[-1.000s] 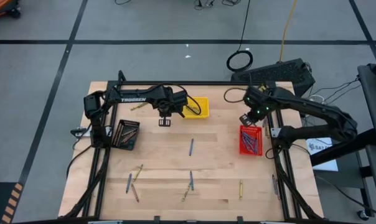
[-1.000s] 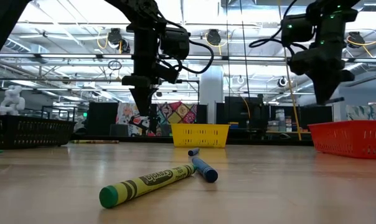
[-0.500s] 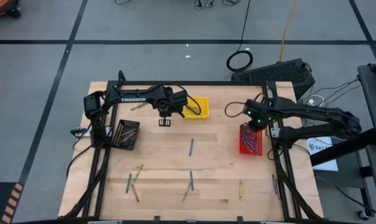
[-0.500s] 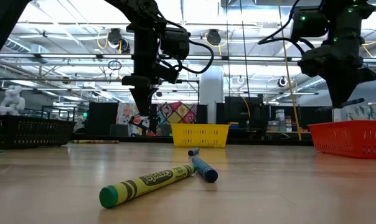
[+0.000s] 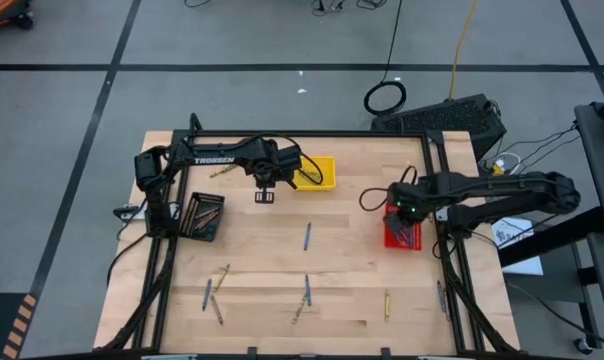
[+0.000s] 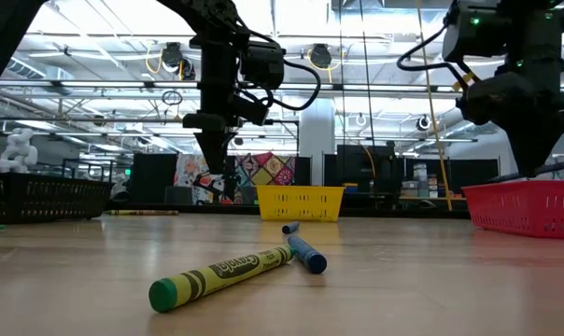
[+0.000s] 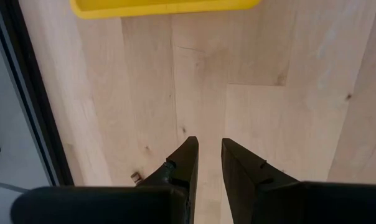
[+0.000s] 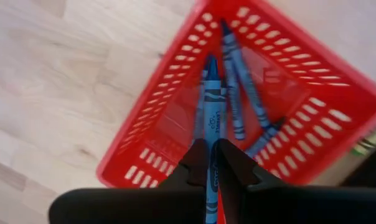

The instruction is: Sort crayons

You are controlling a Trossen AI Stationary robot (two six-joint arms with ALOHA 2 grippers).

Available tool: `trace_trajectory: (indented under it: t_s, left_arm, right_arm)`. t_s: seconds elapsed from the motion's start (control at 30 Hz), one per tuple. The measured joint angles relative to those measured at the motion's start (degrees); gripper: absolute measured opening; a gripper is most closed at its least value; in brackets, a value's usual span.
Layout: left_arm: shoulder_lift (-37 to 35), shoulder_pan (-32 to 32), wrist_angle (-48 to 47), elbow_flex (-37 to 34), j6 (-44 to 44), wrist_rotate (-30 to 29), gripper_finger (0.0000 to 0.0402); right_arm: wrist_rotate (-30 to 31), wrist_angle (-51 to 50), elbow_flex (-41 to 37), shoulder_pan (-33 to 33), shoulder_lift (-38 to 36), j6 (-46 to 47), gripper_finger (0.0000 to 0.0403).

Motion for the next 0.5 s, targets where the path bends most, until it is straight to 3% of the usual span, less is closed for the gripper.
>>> trace_trajectory:
  t_s: [0.5]
  left_arm:
    - [0.0,0.0,0.6,0.0,0.0,0.0,0.0066]
  right_arm:
    - [0.2,1.8,-0.5,3.2,0.5,2.1,0.0019]
